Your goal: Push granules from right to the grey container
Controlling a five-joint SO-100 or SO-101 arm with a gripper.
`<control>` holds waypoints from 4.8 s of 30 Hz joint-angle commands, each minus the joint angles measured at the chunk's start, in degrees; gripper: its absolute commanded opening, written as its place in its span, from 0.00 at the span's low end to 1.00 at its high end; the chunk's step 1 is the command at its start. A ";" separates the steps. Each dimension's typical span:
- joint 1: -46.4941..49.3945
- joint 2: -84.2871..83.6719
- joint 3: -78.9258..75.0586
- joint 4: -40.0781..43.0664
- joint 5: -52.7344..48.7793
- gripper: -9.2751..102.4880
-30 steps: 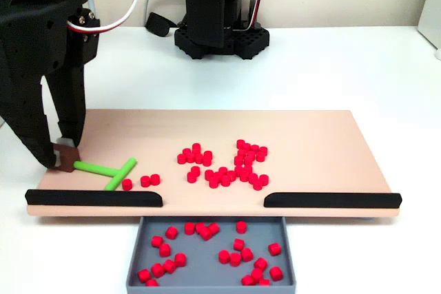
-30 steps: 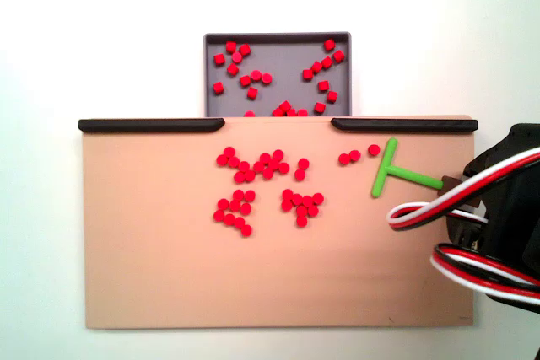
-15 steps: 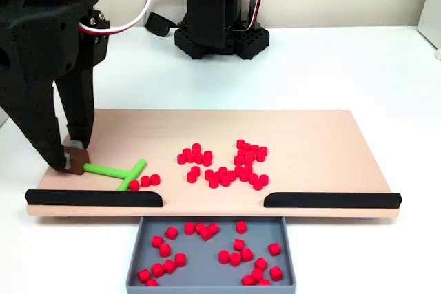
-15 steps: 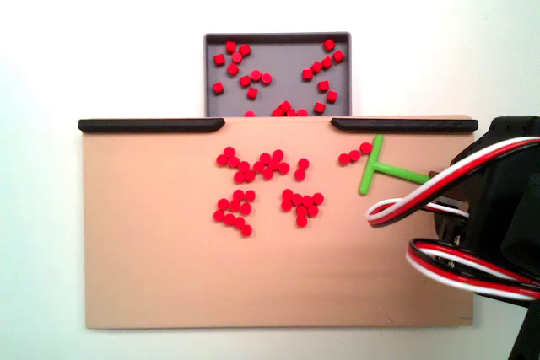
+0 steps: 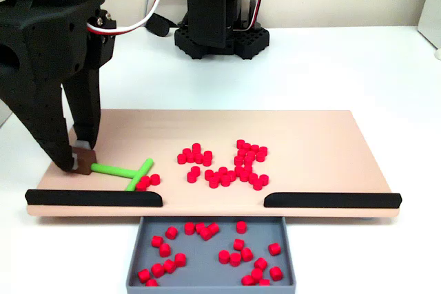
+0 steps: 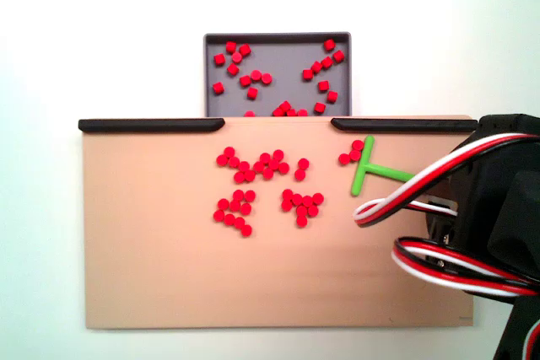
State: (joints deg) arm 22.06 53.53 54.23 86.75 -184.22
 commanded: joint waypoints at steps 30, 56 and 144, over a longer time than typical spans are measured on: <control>-3.60 1.49 -1.23 0.26 -22.94 0.08; -5.01 1.85 -1.23 0.26 -16.00 0.08; -8.96 1.32 -1.85 -0.44 26.28 0.08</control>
State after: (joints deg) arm 13.89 53.53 54.23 86.66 -159.43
